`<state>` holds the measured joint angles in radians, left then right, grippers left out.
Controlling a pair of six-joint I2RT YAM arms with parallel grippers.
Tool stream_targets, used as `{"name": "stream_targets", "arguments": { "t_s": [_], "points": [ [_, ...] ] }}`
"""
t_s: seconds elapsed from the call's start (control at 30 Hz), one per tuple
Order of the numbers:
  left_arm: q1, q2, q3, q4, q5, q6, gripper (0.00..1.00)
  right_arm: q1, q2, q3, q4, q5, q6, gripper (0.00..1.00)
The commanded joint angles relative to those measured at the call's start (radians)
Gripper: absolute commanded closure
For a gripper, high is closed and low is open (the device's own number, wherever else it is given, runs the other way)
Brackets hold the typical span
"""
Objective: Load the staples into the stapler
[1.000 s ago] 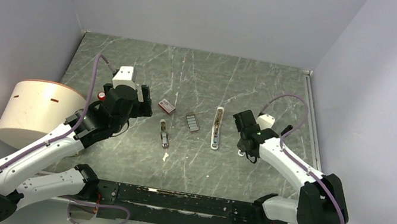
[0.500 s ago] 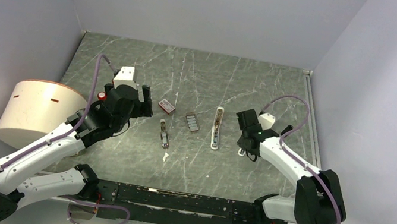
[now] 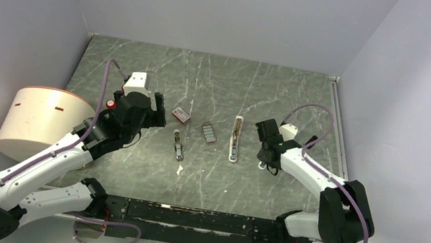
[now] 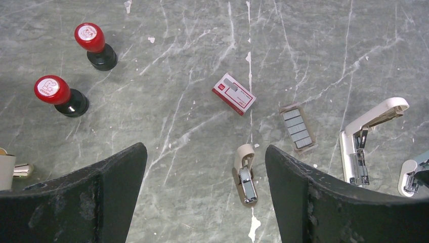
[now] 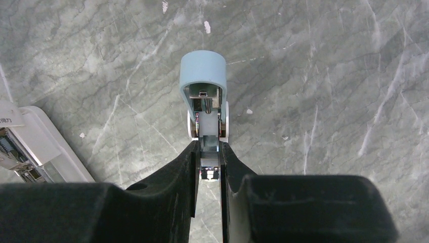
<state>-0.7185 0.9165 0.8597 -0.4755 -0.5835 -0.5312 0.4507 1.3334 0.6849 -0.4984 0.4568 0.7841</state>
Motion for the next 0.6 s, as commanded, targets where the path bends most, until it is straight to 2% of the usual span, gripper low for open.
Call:
{"name": "stream_targets", "arguments": {
  "t_s": [0.0, 0.57],
  "points": [
    [0.004, 0.002, 0.004, 0.033, 0.004, 0.0, 0.09, -0.009, -0.019, -0.011, 0.0, 0.028, 0.004, 0.78],
    [0.004, -0.002, 0.002, 0.03, 0.001, -0.001, 0.09, -0.008, 0.0, -0.021, 0.024, 0.002, -0.005, 0.78]
  ]
}}
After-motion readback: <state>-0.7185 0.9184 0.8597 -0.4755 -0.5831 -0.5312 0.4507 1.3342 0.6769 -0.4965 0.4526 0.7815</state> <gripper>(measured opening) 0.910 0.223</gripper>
